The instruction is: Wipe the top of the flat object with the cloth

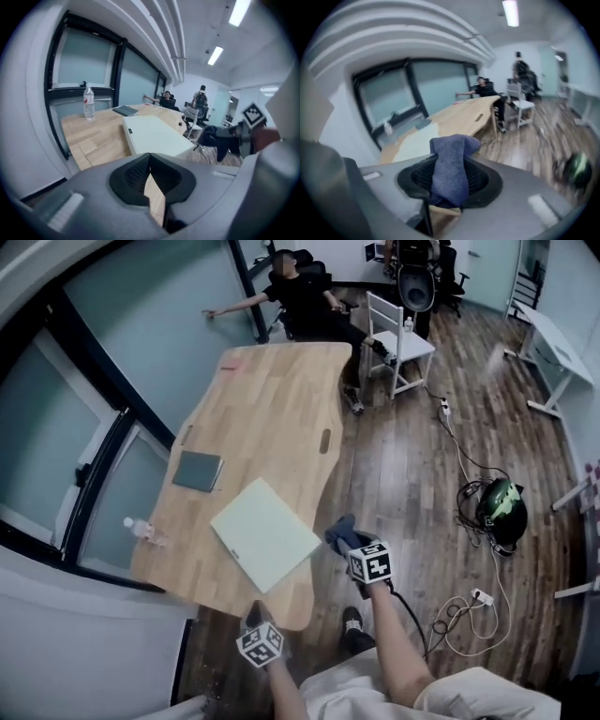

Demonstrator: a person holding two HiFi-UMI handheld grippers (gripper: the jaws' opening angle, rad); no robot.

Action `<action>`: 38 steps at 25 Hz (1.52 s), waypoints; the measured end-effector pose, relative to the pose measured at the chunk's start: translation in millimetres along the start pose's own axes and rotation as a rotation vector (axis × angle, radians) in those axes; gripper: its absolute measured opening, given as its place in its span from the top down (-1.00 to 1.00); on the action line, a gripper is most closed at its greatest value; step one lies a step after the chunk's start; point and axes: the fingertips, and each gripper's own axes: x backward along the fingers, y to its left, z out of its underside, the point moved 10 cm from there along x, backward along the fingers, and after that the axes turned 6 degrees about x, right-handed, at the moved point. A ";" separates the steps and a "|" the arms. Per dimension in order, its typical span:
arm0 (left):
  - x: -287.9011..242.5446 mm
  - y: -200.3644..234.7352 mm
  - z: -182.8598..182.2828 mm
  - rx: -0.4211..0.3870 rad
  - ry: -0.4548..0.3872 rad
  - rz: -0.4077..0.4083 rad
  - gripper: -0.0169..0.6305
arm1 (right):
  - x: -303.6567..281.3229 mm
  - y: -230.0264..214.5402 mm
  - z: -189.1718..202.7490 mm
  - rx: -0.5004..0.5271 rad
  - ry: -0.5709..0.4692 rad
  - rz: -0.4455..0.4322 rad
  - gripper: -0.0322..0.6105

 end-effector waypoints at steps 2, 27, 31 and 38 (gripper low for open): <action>-0.3 -2.8 -22.2 0.074 -0.066 0.016 0.92 | 15.7 19.7 3.9 -0.244 -0.098 -0.013 0.45; 201.8 9.0 18.7 -0.138 -0.192 0.364 0.92 | 233.3 161.8 121.6 -0.135 -0.214 0.045 0.45; 220.6 10.7 26.9 -0.145 -0.191 0.373 0.92 | 248.7 161.7 130.2 -0.150 -0.221 0.035 0.45; 241.2 2.4 26.9 -0.184 -0.227 0.427 0.92 | 256.2 186.4 134.5 -0.195 -0.234 -0.143 0.45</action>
